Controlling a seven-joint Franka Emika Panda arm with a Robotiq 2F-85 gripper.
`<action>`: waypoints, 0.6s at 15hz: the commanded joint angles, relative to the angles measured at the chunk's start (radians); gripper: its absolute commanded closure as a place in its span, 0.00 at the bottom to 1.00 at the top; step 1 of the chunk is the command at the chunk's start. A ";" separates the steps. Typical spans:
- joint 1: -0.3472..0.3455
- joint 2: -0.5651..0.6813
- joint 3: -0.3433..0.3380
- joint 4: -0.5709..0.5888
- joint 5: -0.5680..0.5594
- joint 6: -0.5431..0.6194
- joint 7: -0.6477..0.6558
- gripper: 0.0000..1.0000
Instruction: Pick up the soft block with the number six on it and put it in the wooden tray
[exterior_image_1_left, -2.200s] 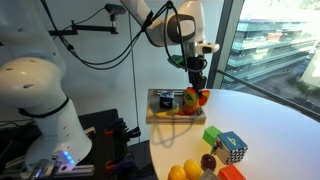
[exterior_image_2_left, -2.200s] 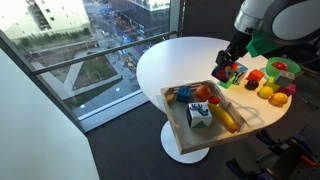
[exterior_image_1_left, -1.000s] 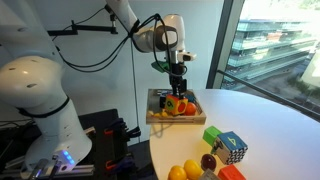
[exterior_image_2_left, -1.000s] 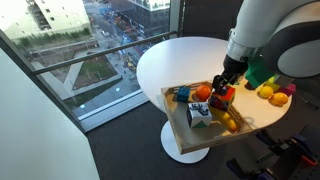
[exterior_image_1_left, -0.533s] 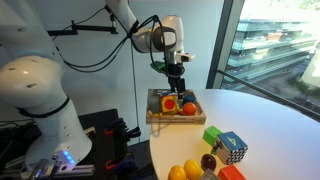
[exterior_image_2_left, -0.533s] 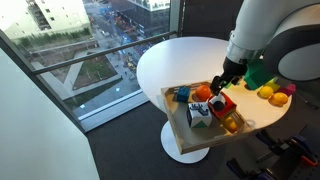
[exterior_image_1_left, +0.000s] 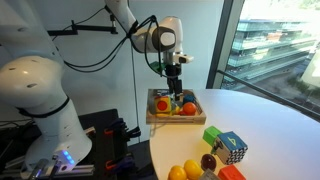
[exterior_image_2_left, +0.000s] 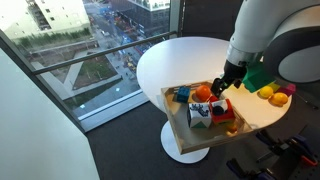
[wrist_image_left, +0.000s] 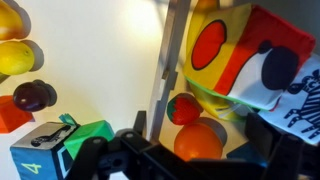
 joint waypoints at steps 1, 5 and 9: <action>0.013 -0.028 0.003 -0.013 0.032 -0.028 0.001 0.00; 0.020 -0.026 0.004 -0.014 0.054 -0.024 -0.018 0.00; 0.022 -0.023 0.005 -0.014 0.042 -0.016 0.005 0.00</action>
